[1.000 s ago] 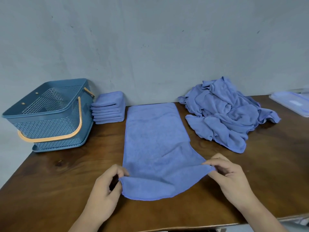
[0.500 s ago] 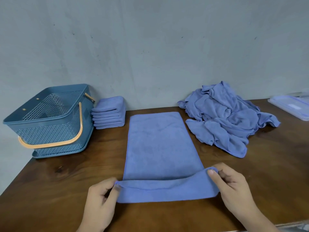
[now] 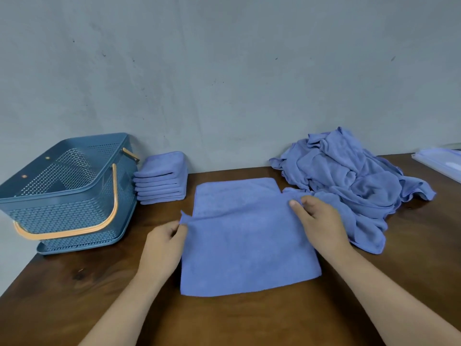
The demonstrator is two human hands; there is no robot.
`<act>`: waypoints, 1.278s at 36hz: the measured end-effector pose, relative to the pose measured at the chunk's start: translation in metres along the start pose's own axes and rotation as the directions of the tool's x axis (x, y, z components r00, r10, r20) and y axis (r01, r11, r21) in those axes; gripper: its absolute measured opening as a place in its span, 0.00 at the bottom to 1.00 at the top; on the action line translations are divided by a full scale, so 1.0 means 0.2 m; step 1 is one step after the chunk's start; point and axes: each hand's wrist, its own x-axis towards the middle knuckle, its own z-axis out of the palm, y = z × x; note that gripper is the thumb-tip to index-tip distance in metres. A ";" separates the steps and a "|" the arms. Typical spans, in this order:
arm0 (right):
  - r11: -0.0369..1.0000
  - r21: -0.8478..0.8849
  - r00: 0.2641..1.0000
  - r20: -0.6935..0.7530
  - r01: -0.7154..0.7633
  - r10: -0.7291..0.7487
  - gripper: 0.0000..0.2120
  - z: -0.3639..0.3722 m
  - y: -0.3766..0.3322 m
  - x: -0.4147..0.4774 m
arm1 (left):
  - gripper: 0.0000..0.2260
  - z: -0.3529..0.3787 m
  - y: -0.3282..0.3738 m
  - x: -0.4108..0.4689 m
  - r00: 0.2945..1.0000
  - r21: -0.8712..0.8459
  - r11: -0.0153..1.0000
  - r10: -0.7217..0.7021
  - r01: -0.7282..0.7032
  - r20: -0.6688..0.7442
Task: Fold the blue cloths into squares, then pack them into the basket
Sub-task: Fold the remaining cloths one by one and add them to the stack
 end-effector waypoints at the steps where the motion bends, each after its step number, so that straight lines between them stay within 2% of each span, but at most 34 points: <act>1: 0.998 -0.062 1.000 0.005 -0.001 0.001 0.19 0.03 0.02 0.06 | 0.19 0.01 -0.01 0.07 1.000 0.065 0.997 -0.030 0.030 0.001; 3: 0.984 -0.177 0.999 0.026 -0.015 0.020 0.12 0.08 0.05 0.13 | 0.13 0.04 -0.02 0.19 0.992 0.189 0.975 -0.122 0.116 0.017; 4: 0.973 -0.233 0.999 0.041 0.002 0.007 0.16 0.11 0.05 0.15 | 0.09 0.06 -0.03 0.23 0.984 0.294 0.943 -0.175 0.158 0.030; 5: 0.959 -0.282 0.998 0.055 0.035 -0.021 0.20 0.14 0.06 0.16 | 0.12 0.09 -0.03 0.25 0.984 0.415 0.897 -0.176 0.152 0.020; 7: 0.930 -0.346 0.992 0.072 0.124 -0.105 0.23 0.18 0.05 0.17 | 0.19 0.16 -0.02 0.26 1.000 0.556 0.831 0.002 0.011 -0.022; 9: 0.895 -0.375 0.968 0.155 0.242 -0.197 0.21 0.23 0.01 0.16 | 0.20 0.24 0.03 0.26 0.978 0.560 0.806 0.203 -0.189 0.038; 11: 0.856 -0.372 0.919 0.301 0.360 -0.256 0.20 0.29 -0.02 0.15 | 0.23 0.32 0.05 0.26 0.942 0.571 0.750 0.258 -0.336 0.215; 14: 0.817 -0.367 0.817 0.541 0.444 -0.202 0.27 0.37 -0.03 0.12 | 0.28 0.42 0.03 0.27 0.896 0.561 0.737 0.138 -0.377 0.421; 17: 0.787 -0.422 0.752 0.655 0.451 -0.079 0.32 0.39 0.00 0.05 | 0.31 0.45 -0.02 0.23 0.867 0.555 0.748 0.057 -0.365 0.494; 24: 0.773 -0.413 0.709 0.702 0.482 -0.067 0.34 0.31 -0.01 -0.10 | 0.33 0.37 -0.02 0.02 0.863 0.582 0.723 0.038 -0.372 0.504; 34: 0.773 -0.419 0.708 0.704 0.477 -0.056 0.33 0.20 -0.09 -0.46 | 0.37 0.29 -0.05 -0.35 0.884 0.595 0.707 0.094 -0.383 0.458; 40: 0.761 -0.420 0.694 0.718 0.495 -0.056 0.34 0.17 -0.14 -0.51 | 0.35 0.26 -0.04 -0.37 0.879 0.579 0.721 0.085 -0.379 0.470; 43: 0.732 -0.438 0.743 0.654 0.522 -0.139 0.33 0.16 -0.17 -0.43 | 0.29 0.23 0.01 -0.29 0.886 0.569 0.713 0.163 -0.410 0.434; 46: 0.767 -0.404 0.784 0.588 0.499 -0.200 0.29 0.21 -0.16 -0.29 | 0.21 0.21 0.00 -0.10 0.913 0.521 0.771 0.191 -0.367 0.360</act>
